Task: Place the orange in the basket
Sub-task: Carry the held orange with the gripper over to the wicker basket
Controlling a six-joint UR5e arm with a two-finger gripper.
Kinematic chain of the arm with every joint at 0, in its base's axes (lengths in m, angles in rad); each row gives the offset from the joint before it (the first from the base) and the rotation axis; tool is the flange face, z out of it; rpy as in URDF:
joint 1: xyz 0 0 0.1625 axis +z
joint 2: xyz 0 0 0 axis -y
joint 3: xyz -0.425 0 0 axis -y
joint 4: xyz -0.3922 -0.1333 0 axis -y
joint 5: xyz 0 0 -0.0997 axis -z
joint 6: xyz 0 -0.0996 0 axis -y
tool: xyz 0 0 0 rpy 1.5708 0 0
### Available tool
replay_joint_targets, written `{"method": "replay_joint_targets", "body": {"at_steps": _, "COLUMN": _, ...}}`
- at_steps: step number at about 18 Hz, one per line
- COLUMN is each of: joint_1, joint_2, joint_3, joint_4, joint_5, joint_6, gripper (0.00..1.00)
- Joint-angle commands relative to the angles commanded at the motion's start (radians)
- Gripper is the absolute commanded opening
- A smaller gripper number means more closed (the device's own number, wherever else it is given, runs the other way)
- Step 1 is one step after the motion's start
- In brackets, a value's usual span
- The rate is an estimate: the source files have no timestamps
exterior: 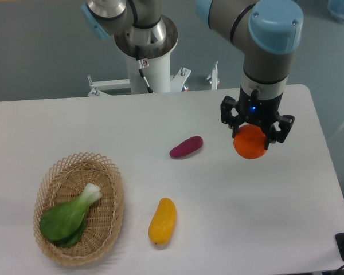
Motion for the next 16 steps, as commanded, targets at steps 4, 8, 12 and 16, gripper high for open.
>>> {"method": "replay_joint_targets", "body": {"at_steps": 4, "joint_1": -0.003, "joint_2": 0.0, "joint_3": 0.005, "joint_4": 0.002, "joint_5": -0.008, "joint_6": -0.003, "gripper": 0.63}}
{"method": "replay_joint_targets", "body": {"at_steps": 8, "joint_1": -0.031, "joint_2": -0.006, "joint_3": -0.003, "joint_4": 0.02, "joint_5": -0.009, "joint_6": -0.111, "gripper": 0.63}}
{"method": "replay_joint_targets", "body": {"at_steps": 12, "joint_1": -0.11, "joint_2": -0.032, "joint_3": -0.012, "joint_4": 0.093, "joint_5": -0.006, "joint_6": -0.326, "gripper": 0.63}}
{"method": "replay_joint_targets", "body": {"at_steps": 16, "joint_1": -0.247, "joint_2": -0.081, "joint_3": -0.02, "joint_4": 0.183, "joint_5": 0.041, "joint_6": -0.617, "gripper": 0.63}}
